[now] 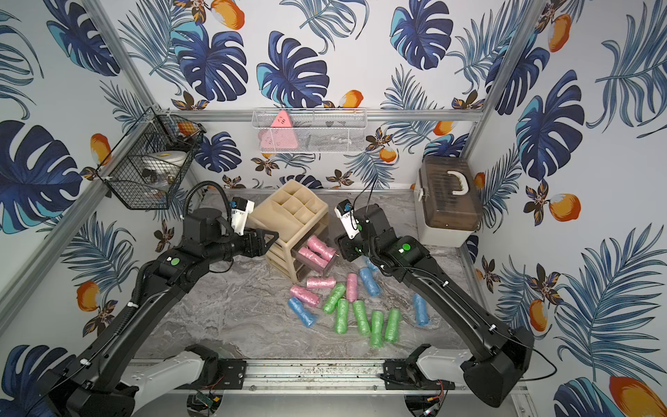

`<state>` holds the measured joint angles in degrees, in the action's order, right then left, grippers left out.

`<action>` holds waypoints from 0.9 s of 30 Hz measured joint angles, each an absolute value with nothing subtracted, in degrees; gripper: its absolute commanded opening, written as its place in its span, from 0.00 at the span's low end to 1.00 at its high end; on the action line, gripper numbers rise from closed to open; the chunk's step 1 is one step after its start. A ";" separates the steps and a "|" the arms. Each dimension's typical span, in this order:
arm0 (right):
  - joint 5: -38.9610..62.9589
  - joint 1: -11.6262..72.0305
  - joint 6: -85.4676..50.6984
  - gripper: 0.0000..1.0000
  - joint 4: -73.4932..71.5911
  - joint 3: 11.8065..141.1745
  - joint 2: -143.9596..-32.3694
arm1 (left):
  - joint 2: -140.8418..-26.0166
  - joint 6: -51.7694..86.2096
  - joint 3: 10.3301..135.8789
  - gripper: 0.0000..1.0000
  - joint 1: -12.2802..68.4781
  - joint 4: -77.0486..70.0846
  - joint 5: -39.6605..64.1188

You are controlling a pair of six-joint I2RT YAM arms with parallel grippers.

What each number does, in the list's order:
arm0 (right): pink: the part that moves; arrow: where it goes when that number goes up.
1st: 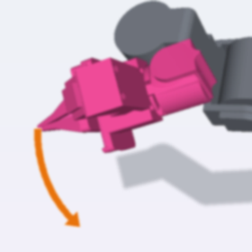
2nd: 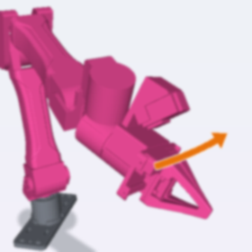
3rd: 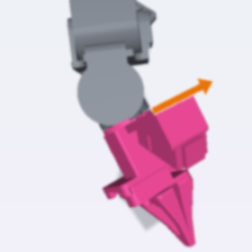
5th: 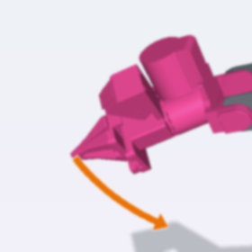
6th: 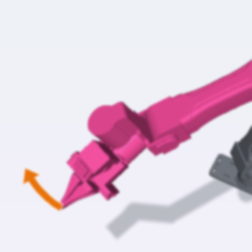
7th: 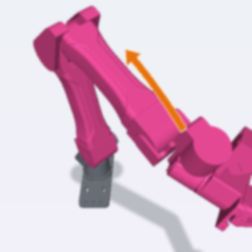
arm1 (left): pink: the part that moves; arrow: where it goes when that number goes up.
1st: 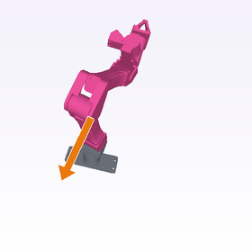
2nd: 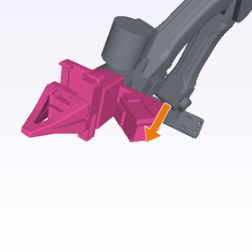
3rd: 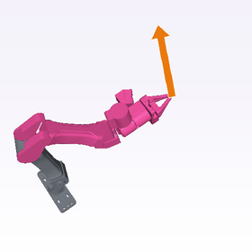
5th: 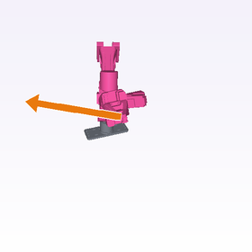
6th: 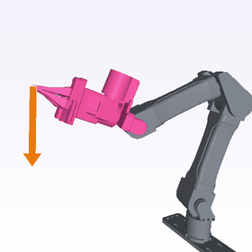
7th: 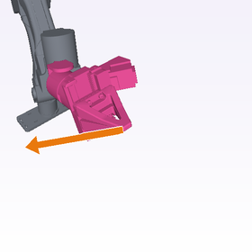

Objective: Sort the rolls of trash bags by color and place them into the drawer
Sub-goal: Place the roll of trash bags in the drawer, then pick up the roll of trash bags from the center of the board.

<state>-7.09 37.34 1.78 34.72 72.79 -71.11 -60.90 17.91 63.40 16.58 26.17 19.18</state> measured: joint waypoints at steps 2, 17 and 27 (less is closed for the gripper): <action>-9.54 36.99 -1.83 0.56 34.98 70.70 -69.76 | -60.55 17.82 63.40 0.70 16.62 26.22 18.87; -6.37 36.29 -25.04 0.45 33.54 50.26 -71.57 | -48.97 17.30 54.98 0.67 16.64 28.60 14.96; -1.74 35.11 -27.94 0.48 26.92 48.10 -81.76 | -42.44 19.59 50.63 0.66 16.62 28.60 13.67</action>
